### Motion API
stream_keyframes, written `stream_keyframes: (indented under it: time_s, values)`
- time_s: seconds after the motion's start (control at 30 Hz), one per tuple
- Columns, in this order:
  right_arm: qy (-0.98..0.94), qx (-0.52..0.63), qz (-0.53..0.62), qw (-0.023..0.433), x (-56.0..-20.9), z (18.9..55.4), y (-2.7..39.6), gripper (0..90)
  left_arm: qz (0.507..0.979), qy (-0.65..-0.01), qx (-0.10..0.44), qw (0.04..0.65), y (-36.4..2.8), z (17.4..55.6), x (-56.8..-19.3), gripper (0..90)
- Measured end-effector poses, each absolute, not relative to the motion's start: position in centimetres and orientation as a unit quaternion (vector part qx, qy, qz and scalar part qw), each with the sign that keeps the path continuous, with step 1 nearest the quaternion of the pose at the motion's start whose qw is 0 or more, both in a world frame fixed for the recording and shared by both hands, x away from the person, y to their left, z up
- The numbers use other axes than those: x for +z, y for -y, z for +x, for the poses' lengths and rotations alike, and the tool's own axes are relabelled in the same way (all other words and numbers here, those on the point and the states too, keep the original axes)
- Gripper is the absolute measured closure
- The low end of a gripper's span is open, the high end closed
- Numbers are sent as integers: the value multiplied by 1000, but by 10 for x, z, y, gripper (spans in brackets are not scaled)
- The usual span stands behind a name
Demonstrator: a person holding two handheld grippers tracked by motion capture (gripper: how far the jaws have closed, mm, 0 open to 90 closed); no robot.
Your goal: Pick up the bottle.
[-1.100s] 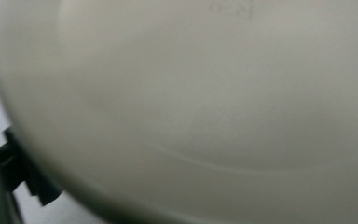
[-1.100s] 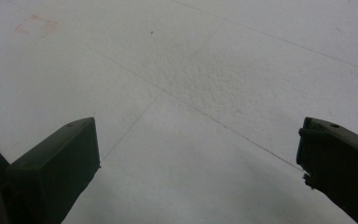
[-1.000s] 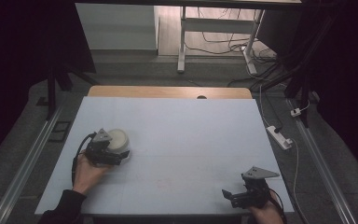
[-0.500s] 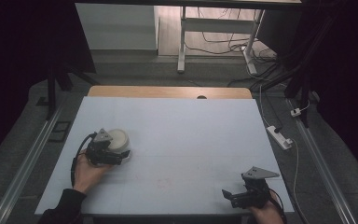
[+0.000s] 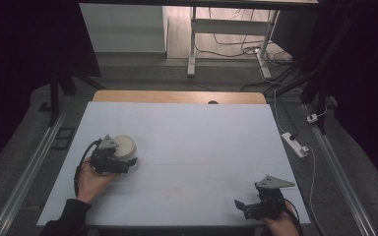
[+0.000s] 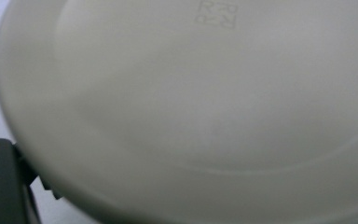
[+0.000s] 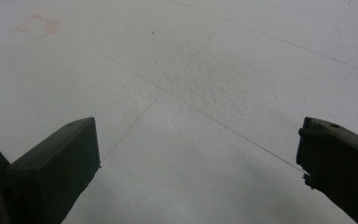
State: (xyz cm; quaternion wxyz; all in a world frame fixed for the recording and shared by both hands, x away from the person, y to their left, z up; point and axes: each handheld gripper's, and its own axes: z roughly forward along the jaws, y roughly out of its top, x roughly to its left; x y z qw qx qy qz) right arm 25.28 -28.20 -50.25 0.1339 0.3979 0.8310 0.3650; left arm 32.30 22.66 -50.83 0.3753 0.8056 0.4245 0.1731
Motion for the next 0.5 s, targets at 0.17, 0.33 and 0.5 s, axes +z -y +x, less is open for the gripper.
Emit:
stream_keyframes:
  time_s: [0.17, 0.33, 0.5]
  values:
    - [-831, 365, 398, 134, -503, 253, 282, 0, 809, -413, 172, 381, -222, 320, -501, 72]
    - [-830, 365, 399, 134, -503, 253, 282, 0, 814, -401, 168, 385, -215, 318, -495, 72]
    - [-831, 365, 399, 134, -503, 253, 282, 0, 822, -386, 166, 384, -206, 316, -490, 72]
